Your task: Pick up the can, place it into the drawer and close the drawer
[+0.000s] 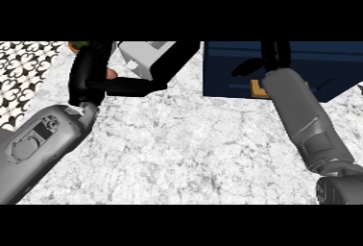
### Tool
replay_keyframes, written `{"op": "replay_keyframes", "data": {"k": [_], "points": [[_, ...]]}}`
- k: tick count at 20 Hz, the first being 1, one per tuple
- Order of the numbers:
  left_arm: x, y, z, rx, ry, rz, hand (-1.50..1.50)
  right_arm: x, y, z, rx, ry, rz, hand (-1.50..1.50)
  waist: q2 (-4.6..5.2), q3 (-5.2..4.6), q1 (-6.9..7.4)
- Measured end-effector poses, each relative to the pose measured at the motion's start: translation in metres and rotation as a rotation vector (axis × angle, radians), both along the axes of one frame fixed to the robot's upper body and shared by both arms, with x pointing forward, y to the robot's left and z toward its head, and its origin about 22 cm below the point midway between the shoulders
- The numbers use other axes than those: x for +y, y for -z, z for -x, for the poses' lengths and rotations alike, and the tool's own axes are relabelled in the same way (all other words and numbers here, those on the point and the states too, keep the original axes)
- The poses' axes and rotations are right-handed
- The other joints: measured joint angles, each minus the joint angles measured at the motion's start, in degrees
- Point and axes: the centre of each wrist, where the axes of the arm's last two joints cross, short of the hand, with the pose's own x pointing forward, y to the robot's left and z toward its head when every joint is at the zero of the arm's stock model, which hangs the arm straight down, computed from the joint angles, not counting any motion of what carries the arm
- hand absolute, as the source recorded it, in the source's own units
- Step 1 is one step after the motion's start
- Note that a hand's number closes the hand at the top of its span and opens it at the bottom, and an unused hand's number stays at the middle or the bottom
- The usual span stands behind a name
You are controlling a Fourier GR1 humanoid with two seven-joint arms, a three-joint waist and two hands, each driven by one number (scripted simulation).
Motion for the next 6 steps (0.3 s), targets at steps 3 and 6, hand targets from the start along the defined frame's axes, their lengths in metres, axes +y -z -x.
{"op": "replay_keyframes", "data": {"k": [3,6], "points": [[0.009,0.004,0.001,0.005,-0.011,0.0,-1.5,0.006,-0.001,-0.001,0.011,-0.036,-0.145,-1.5,-0.09,-0.01,-0.37],[0.015,0.009,0.005,0.006,-0.022,0.004,-1.5,0.013,-0.005,-0.002,0.011,-0.062,-0.243,-1.5,-0.3,-0.08,-0.69]]}}
